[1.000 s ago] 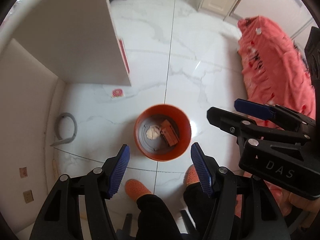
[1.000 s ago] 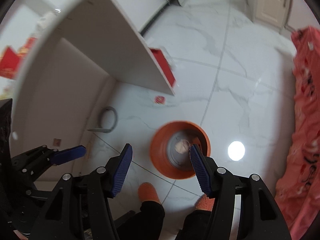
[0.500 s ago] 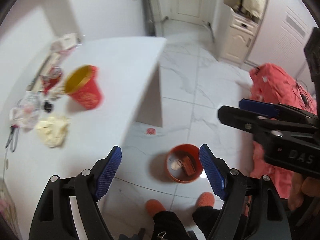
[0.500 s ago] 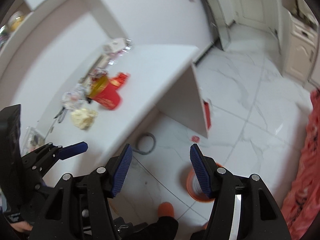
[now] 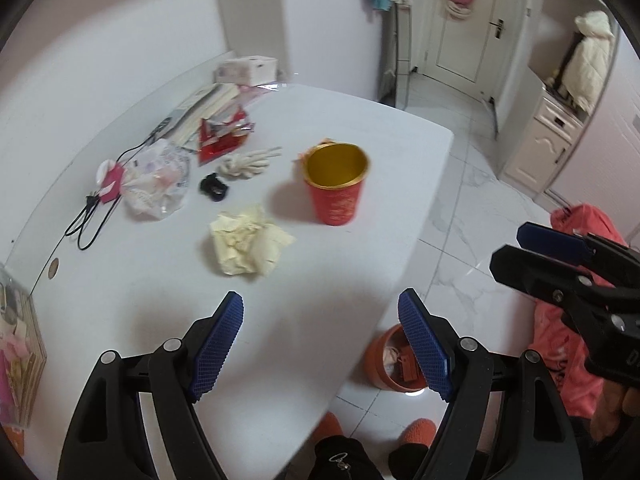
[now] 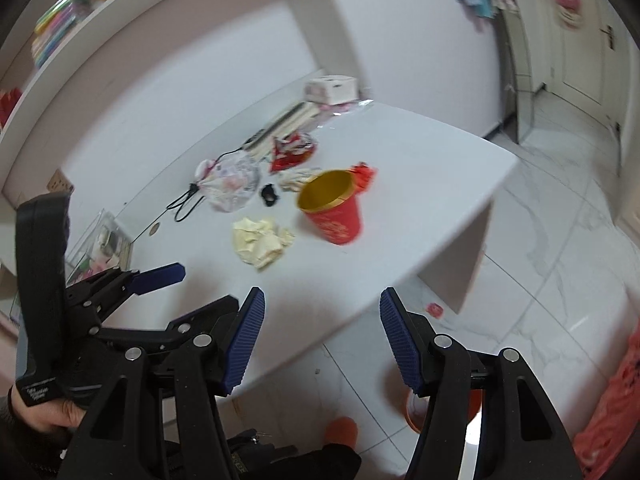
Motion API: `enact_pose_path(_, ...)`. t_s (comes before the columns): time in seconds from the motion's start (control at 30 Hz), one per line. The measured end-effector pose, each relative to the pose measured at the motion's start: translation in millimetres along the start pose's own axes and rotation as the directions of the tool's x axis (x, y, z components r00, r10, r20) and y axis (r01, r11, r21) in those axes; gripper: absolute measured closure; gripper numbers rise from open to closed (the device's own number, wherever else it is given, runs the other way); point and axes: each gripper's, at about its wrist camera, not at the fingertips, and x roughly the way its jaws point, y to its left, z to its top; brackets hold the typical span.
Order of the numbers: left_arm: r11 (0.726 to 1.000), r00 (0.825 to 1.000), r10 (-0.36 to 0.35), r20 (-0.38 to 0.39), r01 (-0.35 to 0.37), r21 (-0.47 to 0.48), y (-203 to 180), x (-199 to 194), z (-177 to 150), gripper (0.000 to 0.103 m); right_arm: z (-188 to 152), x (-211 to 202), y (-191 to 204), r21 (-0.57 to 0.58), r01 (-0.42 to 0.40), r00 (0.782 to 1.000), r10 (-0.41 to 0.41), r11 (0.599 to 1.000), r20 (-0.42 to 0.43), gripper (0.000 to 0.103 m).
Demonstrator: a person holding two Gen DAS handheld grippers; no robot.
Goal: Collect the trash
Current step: 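Move both tools back up to the desk, then grasp the red-and-gold cup with the right tool while the left tool grasps the yellow paper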
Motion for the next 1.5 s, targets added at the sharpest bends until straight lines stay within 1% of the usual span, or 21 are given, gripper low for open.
enact_pose_path(0.1,1.0,1.0,0.009,-0.001,-0.009,-0.012,23,6,6,0.023,9,16,15,-0.021,-0.014,1.0,0.014,1.0,-0.009,0.043)
enact_pose_path(0.23,1.0,1.0,0.008,-0.009,-0.009,-0.007,41,18,14,0.023,19,38,28,-0.022,-0.012,1.0,0.011,1.0,-0.022,0.043)
enact_pose_path(0.5,1.0,0.998,-0.014,-0.057,0.015,0.014,74,65,34,0.023,39,79,31,0.02,0.021,0.999,-0.02,1.0,-0.032,0.043)
enact_pose_path(0.57,1.0,0.998,-0.009,-0.07,0.011,0.021,79,76,38,0.015,43,88,31,0.031,0.03,0.999,-0.029,0.999,-0.034,0.043)
enact_pose_path(0.6,0.999,0.997,-0.011,-0.077,0.013,0.029,81,82,40,0.015,44,92,30,0.04,0.034,0.999,-0.033,0.999,-0.037,0.042)
enact_pose_path(0.7,0.998,0.995,-0.021,-0.093,0.026,0.057,83,96,43,0.015,45,102,28,0.065,0.044,0.998,-0.041,0.997,-0.044,0.043)
enact_pose_path(0.83,0.995,0.992,-0.063,-0.114,0.071,0.067,84,110,45,0.015,45,110,26,0.083,0.056,0.997,-0.051,0.995,-0.054,0.043)
enact_pose_path(0.9,0.992,0.987,-0.094,-0.131,0.104,0.071,82,116,45,0.015,44,112,25,0.088,0.063,0.997,-0.059,0.994,-0.053,0.042)
enact_pose_path(0.97,0.989,0.983,-0.108,-0.147,0.121,0.089,77,120,42,0.015,44,114,23,0.1,0.072,0.996,-0.067,0.992,-0.05,0.042)
enact_pose_path(1.03,0.984,0.98,-0.102,-0.171,0.124,0.124,71,126,36,0.015,42,115,19,0.116,0.082,0.996,-0.077,0.99,-0.051,0.042)
enact_pose_path(1.2,0.98,0.979,-0.091,-0.183,0.121,0.16,64,131,27,0.015,39,118,13,0.138,0.101,0.994,-0.094,0.985,-0.055,0.042)
enact_pose_path(1.23,0.979,0.978,-0.096,-0.184,0.127,0.161,64,131,26,0.02,38,119,12,0.14,0.103,0.994,-0.096,0.985,-0.054,0.042)
enact_pose_path(1.27,0.977,0.976,-0.104,-0.19,0.136,0.164,63,132,25,0.03,37,119,11,0.143,0.106,0.994,-0.099,0.984,-0.056,0.042)
enact_pose_path(1.3,0.976,0.974,-0.109,-0.198,0.143,0.167,63,133,25,0.034,37,120,10,0.148,0.108,0.993,-0.101,0.983,-0.057,0.042)
enact_pose_path(1.37,0.973,0.977,-0.091,-0.191,0.129,0.193,63,134,24,0.034,37,121,8,0.154,0.108,0.993,-0.101,0.982,-0.058,0.042)
enact_pose_path(1.4,0.971,0.978,-0.095,-0.186,0.133,0.2,62,133,24,0.036,37,122,8,0.153,0.108,0.993,-0.1,0.982,-0.059,0.038)
enact_pose_path(1.43,0.971,0.978,-0.095,-0.184,0.132,0.199,64,134,27,0.042,37,123,8,0.151,0.111,0.993,-0.103,0.982,-0.058,0.036)
enact_pose_path(1.47,0.972,0.98,-0.09,-0.179,0.125,0.198,65,134,28,0.045,37,123,8,0.15,0.116,0.993,-0.109,0.982,-0.054,0.033)
enact_pose_path(1.5,0.972,0.98,-0.086,-0.177,0.122,0.2,66,134,29,0.046,37,124,7,0.151,0.119,0.992,-0.112,0.981,-0.05,0.032)
